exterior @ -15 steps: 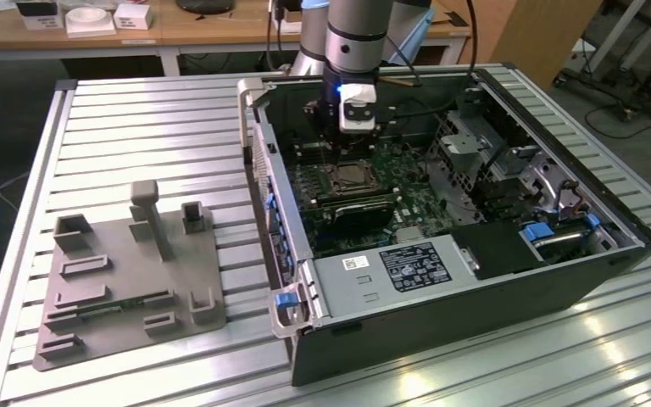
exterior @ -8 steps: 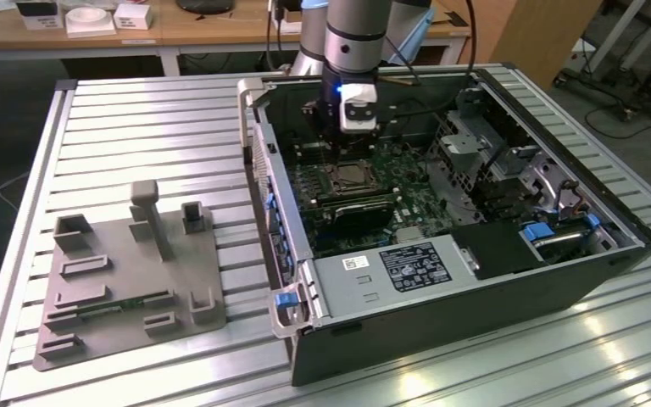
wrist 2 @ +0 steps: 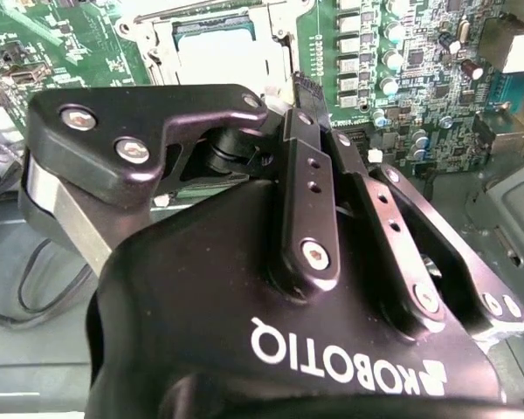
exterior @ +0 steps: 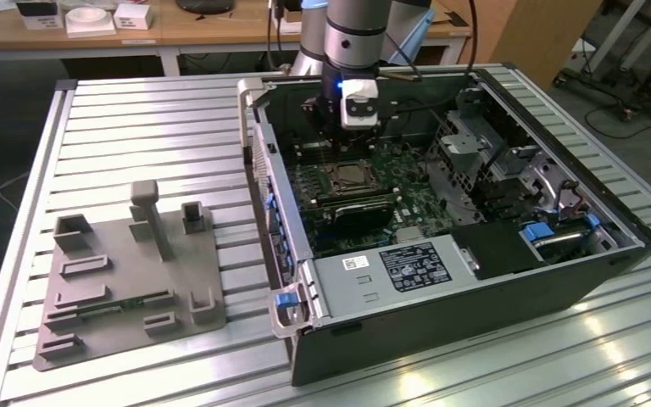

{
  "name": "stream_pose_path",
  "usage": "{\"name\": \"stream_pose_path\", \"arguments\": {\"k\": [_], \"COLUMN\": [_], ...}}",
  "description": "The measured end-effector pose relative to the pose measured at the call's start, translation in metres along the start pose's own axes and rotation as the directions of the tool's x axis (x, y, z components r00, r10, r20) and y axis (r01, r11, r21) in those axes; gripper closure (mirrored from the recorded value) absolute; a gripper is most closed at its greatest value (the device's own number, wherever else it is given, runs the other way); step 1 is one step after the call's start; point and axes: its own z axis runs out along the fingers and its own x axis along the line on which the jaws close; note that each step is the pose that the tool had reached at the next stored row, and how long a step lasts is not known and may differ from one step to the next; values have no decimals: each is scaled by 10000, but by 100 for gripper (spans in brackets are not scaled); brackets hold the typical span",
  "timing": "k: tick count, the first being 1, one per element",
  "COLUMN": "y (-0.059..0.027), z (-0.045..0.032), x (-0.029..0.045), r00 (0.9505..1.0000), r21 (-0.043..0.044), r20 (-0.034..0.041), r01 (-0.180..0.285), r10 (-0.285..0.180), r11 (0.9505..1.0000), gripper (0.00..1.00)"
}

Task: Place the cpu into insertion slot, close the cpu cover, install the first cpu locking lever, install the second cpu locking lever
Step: 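Install the first cpu locking lever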

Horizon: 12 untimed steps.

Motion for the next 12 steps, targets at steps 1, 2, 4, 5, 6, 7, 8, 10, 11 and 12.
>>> {"name": "stream_pose_path", "arguments": {"k": [1,2,4,5,6,7,8,10,11,12], "y": [-1,-1,-4,-6,-9,-13,-18,-34,-46,-57], "z": [-4,-8,-13,-14,-14,-15,-15,-17,-17,-17], "x": [1,2,6,8,12,17,23,44,59,73], "r00": [10000,10000,10000,9999,9999,9999,9998,9998,9997,9997], "r21": [-4,-7,-17,-19,-19,-18,-20,-19,-20,-20], "r20": [3,7,14,15,16,16,16,15,14,14], "r01": [18,37,82,106,130,154,176,209,225,240], "r10": [-18,-37,-82,-106,-130,-154,-176,-209,-225,-240], "r11": [10000,10000,10000,9999,9999,9999,9998,9998,9997,9997], "gripper": [90,90,90,90,90,90,90,90,90,90]}}
